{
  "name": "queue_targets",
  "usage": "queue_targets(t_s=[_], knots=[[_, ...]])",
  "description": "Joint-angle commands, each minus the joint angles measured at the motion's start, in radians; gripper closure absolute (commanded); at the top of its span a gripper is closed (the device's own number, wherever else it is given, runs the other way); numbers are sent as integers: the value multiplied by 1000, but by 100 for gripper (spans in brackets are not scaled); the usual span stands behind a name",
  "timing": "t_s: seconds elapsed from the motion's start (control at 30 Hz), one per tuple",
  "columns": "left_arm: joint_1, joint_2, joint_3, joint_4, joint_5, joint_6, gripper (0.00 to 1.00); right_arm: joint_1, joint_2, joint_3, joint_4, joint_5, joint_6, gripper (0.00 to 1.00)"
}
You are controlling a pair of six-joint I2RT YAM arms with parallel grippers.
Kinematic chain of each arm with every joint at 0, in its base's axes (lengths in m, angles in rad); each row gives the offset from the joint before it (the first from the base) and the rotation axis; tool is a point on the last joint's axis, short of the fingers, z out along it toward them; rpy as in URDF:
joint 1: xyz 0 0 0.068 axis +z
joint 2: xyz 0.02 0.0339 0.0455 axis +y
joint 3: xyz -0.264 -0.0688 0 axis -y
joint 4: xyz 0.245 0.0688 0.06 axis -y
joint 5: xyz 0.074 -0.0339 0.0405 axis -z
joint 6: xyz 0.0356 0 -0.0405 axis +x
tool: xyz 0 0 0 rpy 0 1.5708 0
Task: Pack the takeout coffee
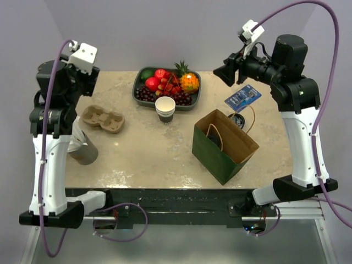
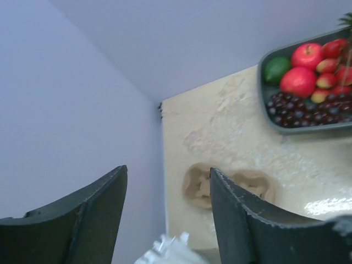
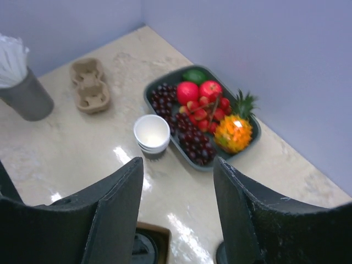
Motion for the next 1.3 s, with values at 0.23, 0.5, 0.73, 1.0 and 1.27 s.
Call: queue_targets(t_s=[0.23,0.5,0.73,1.0,1.27], knots=[[217,31,84,-512,107,154,53,98,52,-58,74,-74,160,43],[229,-153,-72,-595,308,287,21,96,25,-164,146,-118,181,43],[231,-271,-203,-591,281,271,26,98,-1,-221,170,-121,181,43],[228,-386,-230,-598,304,318,28,96,1,-258,183,-149,210,43],[224,-428,-383,-595,264,358,44,96,9,-235,178,-140,210,42]])
